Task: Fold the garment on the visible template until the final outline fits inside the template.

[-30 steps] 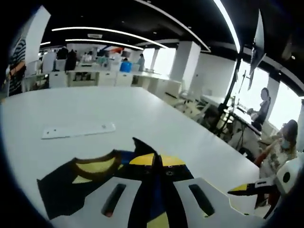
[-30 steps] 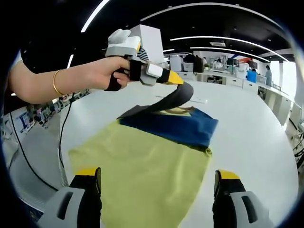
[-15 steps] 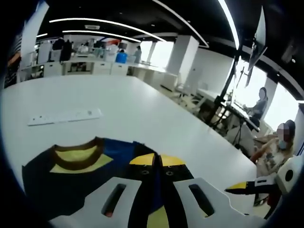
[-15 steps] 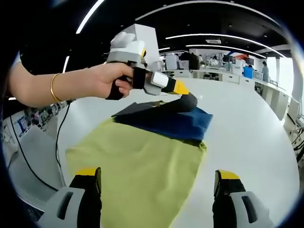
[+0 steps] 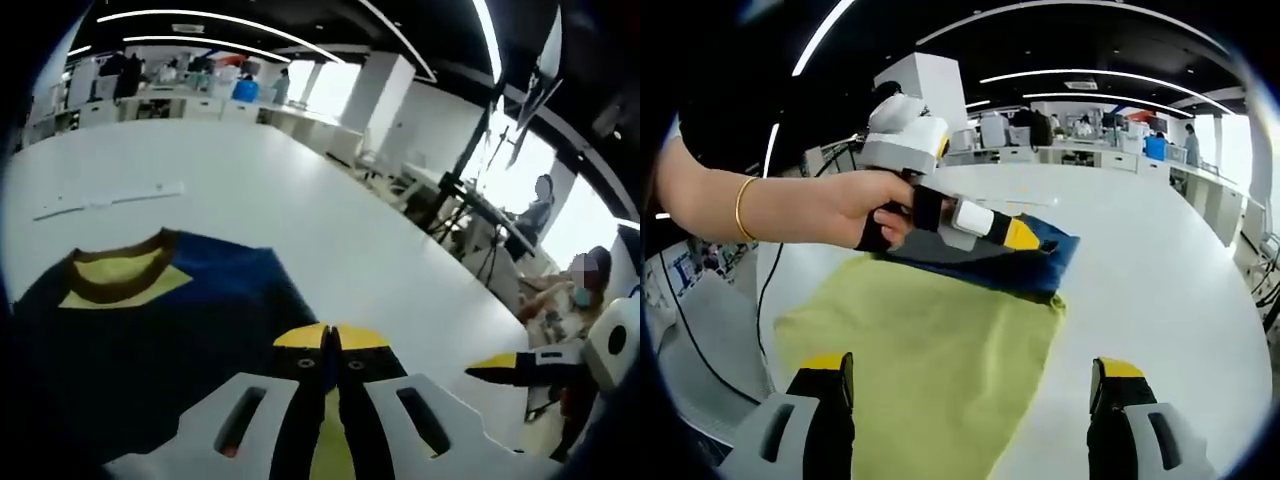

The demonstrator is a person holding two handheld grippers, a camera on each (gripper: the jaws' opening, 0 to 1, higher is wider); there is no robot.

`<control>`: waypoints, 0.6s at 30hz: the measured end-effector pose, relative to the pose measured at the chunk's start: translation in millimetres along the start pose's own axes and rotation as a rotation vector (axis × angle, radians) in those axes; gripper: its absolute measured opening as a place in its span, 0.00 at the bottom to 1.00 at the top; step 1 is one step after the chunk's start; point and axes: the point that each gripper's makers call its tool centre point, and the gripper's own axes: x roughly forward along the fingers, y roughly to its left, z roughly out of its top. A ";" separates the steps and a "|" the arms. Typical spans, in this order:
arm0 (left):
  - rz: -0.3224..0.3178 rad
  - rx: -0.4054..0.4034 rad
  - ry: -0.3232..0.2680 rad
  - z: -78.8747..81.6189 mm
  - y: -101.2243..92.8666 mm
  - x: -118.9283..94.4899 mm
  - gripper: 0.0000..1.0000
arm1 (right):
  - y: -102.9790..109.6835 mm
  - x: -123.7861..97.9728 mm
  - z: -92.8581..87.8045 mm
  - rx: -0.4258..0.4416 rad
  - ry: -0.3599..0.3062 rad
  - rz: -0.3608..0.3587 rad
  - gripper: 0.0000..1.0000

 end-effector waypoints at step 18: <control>-0.087 0.089 -0.080 9.2 -2.1 -54.4 0.59 | 14.8 -3.8 2.9 0.010 0.012 0.101 0.99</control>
